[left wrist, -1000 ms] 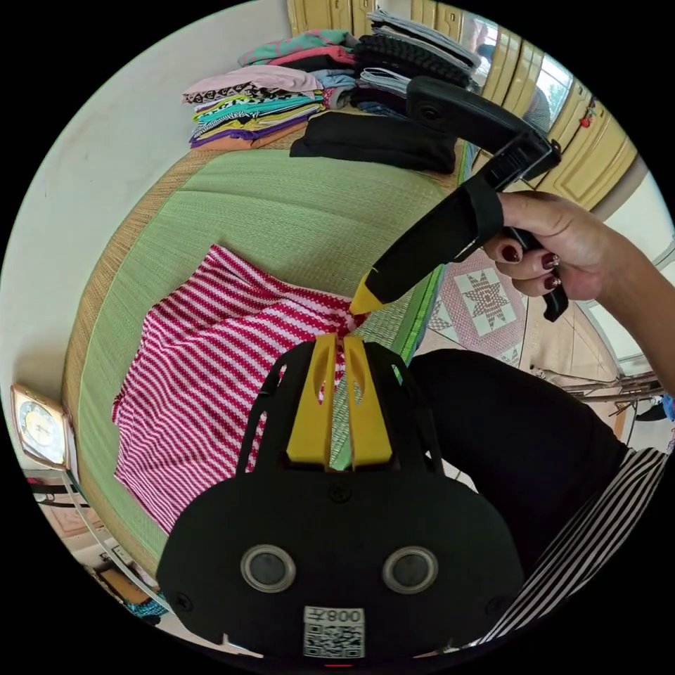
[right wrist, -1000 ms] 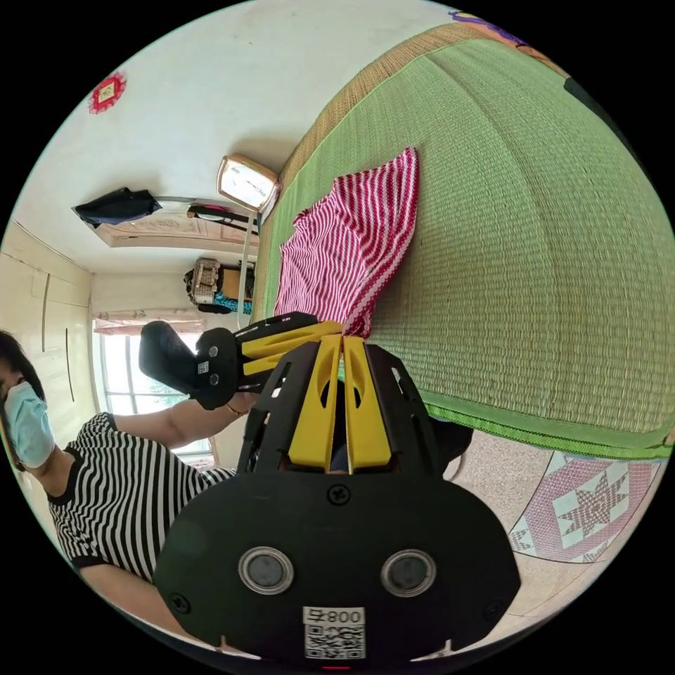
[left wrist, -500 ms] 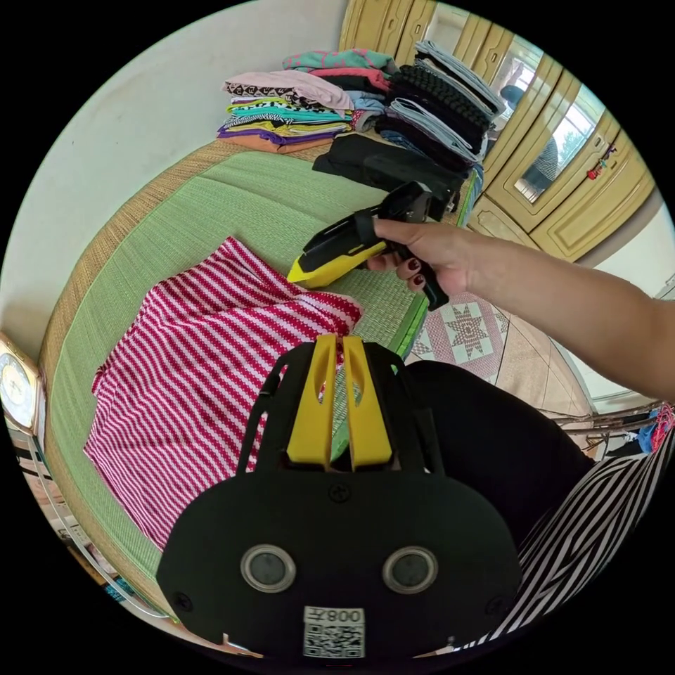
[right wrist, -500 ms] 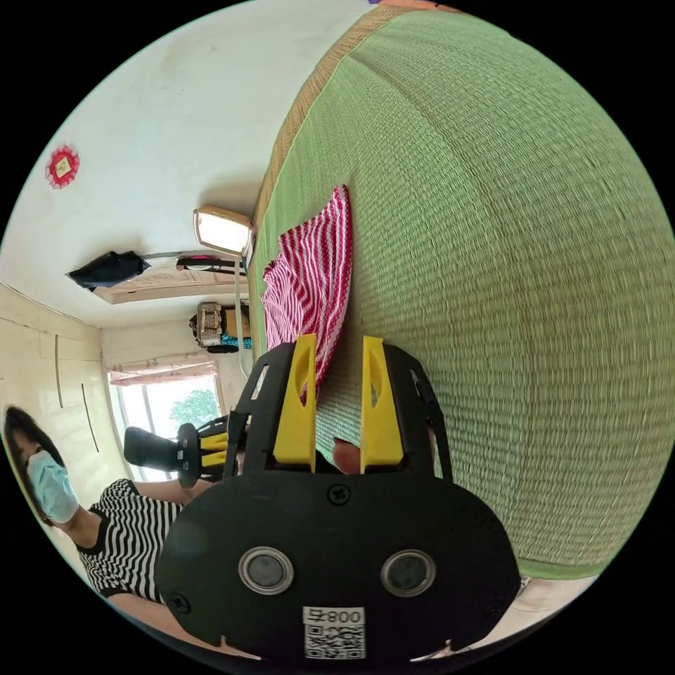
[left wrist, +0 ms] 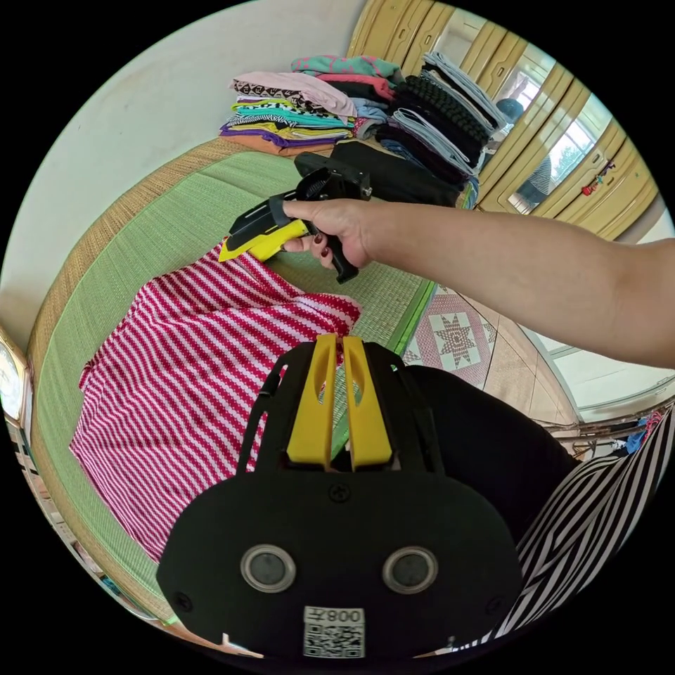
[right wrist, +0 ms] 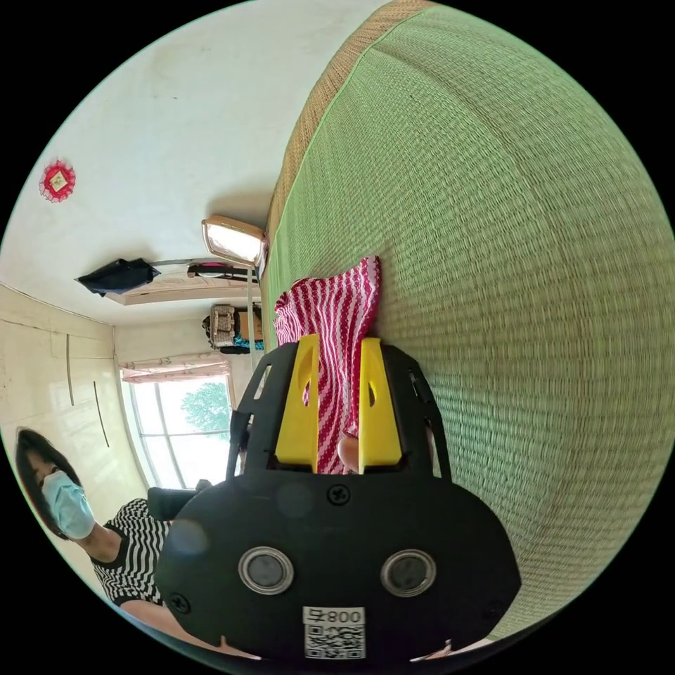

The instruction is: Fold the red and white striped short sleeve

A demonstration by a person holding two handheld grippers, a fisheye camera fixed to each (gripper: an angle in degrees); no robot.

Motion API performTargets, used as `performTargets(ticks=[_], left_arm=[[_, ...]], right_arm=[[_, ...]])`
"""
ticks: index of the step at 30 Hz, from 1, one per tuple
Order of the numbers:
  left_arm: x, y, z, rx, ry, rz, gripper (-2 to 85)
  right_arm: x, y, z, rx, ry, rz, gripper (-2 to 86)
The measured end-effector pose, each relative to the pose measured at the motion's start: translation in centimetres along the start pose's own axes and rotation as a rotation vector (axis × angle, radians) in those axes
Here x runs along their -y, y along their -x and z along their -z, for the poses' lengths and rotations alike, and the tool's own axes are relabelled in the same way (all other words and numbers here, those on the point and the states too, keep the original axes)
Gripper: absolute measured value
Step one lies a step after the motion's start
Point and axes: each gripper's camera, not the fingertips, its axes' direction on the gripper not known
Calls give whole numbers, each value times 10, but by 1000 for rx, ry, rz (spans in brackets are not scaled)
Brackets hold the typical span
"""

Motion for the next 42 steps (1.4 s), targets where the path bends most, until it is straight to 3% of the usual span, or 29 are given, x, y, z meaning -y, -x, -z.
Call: performTargets(ticks=[10, 24, 33, 42], left_arm=[[-9, 16, 19, -54, -12, 37, 13], [-10, 51, 97, -225, -59, 56, 13], [-40, 125, 221, -351, -209, 152, 13], [-155, 259, 375, -511, -479, 447, 12]], right_arm=[[21, 12, -34, -22, 50, 24, 26], [-8, 27, -7, -112, -64, 17, 5], [-22, 62, -27, -123, -143, 13, 5], [-14, 163, -111, -132, -157, 162, 4]])
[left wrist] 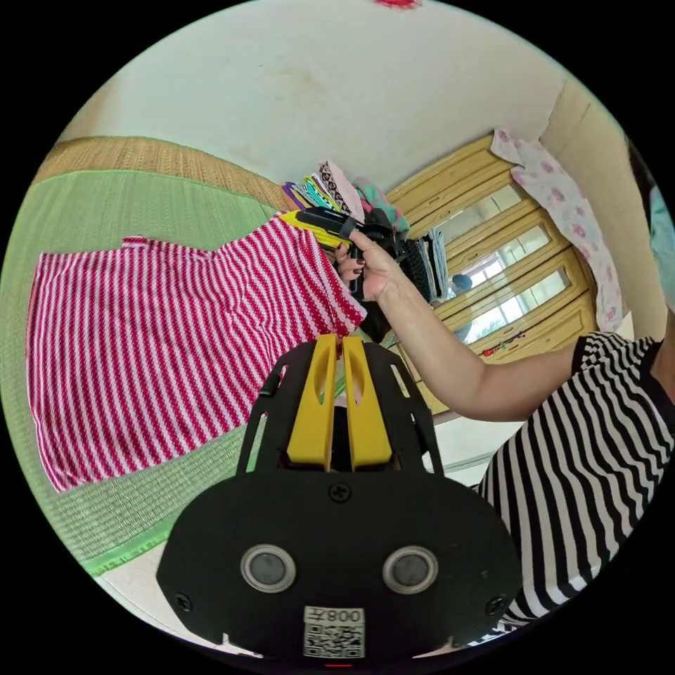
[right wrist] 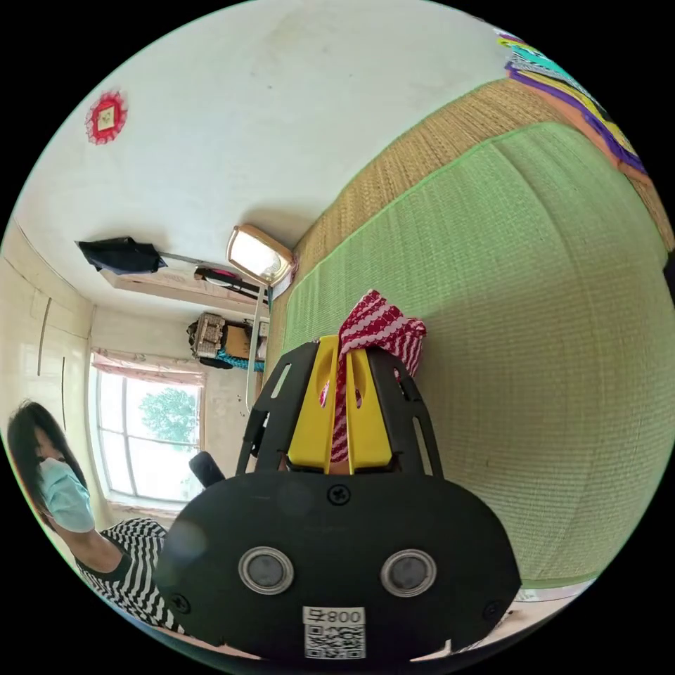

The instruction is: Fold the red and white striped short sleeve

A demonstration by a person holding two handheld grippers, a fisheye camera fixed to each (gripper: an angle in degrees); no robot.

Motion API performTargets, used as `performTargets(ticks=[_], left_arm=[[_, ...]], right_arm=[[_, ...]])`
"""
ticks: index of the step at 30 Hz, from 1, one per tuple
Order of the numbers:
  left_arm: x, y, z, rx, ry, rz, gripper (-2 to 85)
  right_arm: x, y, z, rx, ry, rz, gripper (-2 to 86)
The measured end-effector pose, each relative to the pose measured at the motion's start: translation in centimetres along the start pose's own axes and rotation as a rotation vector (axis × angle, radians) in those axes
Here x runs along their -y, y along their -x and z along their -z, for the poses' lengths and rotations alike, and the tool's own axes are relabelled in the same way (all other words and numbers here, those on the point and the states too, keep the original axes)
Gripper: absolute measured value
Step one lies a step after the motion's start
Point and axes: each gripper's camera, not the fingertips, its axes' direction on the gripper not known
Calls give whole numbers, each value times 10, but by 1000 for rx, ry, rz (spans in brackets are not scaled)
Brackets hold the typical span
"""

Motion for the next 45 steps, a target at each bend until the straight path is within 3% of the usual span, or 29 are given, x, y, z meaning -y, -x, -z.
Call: performTargets(ticks=[5, 11, 26, 37, 45], left_arm=[[-19, 53, 137, -4, -198, 217, 12], [-48, 111, 243, -26, -349, 446, 11], [-55, 169, 372, -113, -423, 743, 14], [-42, 149, 424, -161, -462, 766, 17], [-37, 111, 453, -114, -443, 734, 13]], right_arm=[[15, 78, -98, -64, 108, 150, 4], [22, 124, -227, -159, 259, 226, 4], [20, 115, -423, -383, 479, 180, 17], [7, 136, -470, -480, 558, 397, 96], [-43, 118, -404, -378, 458, 485, 86]])
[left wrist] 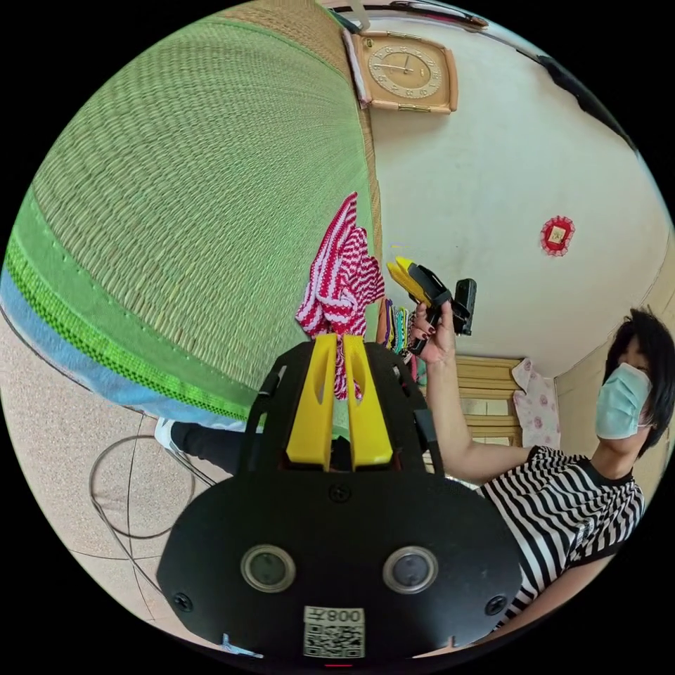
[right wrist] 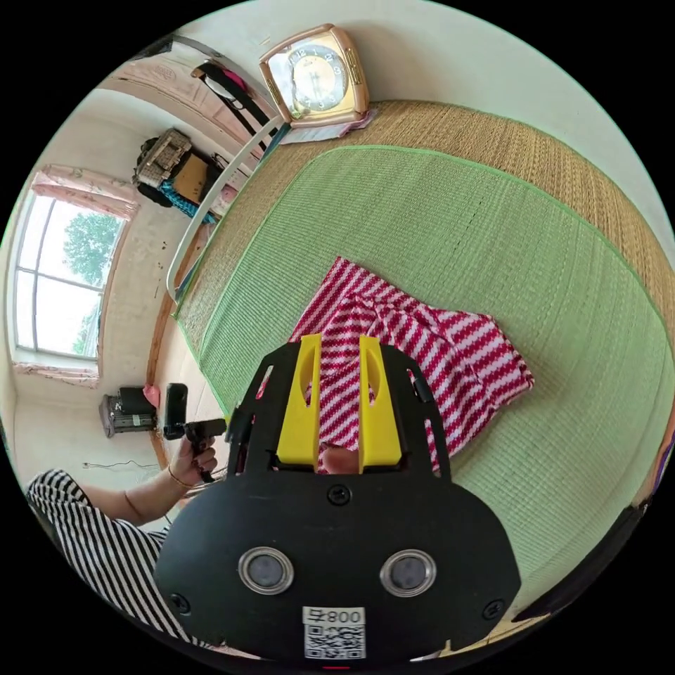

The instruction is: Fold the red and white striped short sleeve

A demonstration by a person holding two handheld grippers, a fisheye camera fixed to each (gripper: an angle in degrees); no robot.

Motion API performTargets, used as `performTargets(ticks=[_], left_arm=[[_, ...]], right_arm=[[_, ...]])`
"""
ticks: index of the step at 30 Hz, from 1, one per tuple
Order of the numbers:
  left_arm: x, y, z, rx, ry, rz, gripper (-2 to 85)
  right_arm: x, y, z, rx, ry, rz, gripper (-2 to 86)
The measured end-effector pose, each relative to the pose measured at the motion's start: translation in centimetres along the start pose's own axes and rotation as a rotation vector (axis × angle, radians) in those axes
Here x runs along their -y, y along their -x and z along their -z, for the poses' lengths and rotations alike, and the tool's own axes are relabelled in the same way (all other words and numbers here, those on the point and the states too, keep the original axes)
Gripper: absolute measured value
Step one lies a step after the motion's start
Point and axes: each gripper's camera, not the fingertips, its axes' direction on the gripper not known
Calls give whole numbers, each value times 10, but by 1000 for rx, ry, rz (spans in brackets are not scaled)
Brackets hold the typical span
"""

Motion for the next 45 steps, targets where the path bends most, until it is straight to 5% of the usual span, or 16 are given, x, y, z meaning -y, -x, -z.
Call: performTargets(ticks=[10, 22, 35, 40, 45], left_arm=[[-24, -88, -16, 158, 75, -263, 1], [-26, -88, -74, 335, 100, -243, 0], [-58, -66, -86, 431, 79, -187, 0], [-77, -86, -90, 416, 10, -245, 1], [-98, -109, -109, 396, -18, -353, 5]], right_arm=[[-188, 43, -34, -121, 26, 0, 91], [-208, 90, -99, -419, 20, 82, 45], [-247, 112, -132, -711, 95, 416, 35], [-258, 108, -125, -737, 75, 470, 37], [-259, 89, -92, -558, 78, 436, 33]])
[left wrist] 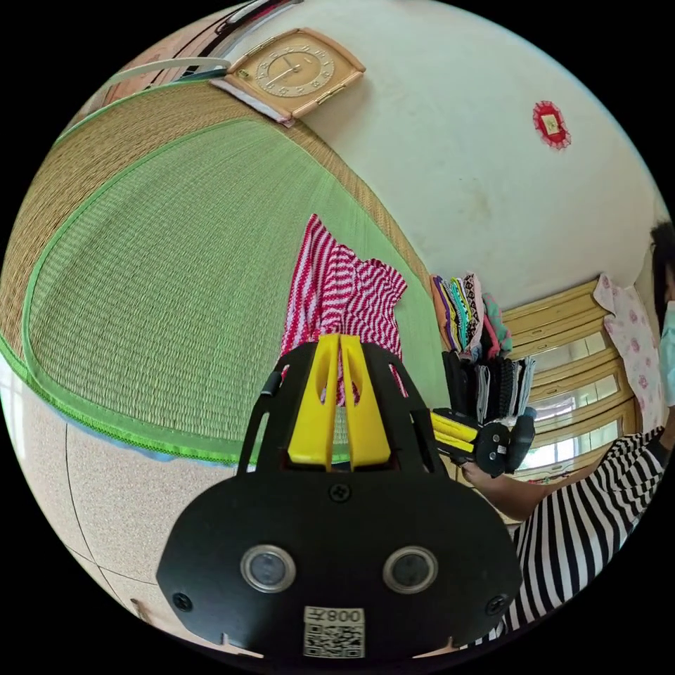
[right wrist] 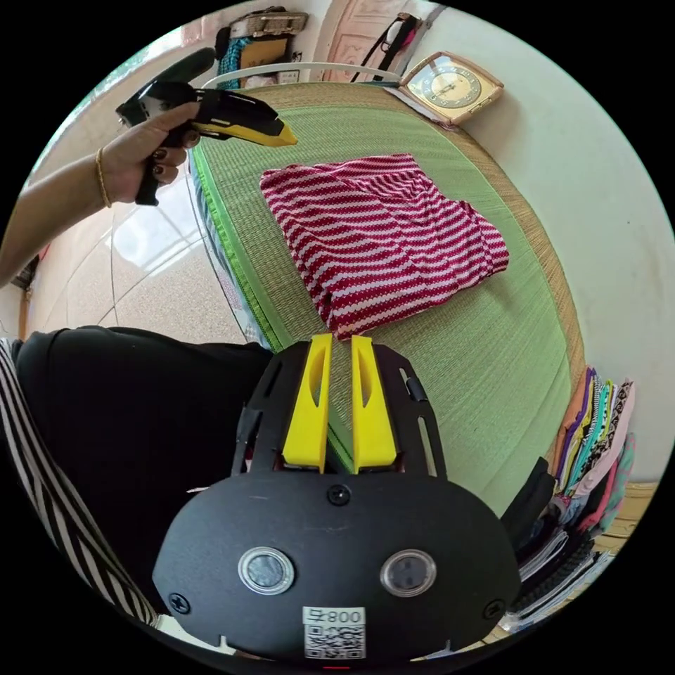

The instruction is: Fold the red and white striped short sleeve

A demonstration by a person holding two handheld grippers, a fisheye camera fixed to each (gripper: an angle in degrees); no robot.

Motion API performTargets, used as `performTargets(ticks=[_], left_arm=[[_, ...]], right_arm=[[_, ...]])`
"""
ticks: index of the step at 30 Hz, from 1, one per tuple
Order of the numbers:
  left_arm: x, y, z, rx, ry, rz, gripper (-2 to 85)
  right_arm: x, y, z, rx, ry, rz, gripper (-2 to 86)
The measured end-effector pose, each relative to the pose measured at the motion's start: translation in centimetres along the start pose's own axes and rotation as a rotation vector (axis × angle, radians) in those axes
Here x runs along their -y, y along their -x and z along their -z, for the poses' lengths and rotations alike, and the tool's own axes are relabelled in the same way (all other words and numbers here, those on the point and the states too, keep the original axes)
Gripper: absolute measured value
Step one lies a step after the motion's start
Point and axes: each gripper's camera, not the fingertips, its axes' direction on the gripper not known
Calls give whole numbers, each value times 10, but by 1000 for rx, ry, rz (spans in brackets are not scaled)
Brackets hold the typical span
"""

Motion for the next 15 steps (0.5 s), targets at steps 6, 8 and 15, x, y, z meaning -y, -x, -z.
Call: performTargets(ticks=[6, 8, 15], left_arm=[[-11, -54, -80, -185, 183, -184, 26], [-25, -78, -121, -208, 292, -264, 30], [-61, -97, -182, -127, 442, -348, 23]], right_arm=[[-22, -106, 7, 345, -60, -315, 37], [-20, -166, -4, 431, -98, -468, 77], [8, -294, -47, 563, -186, -717, 94]])
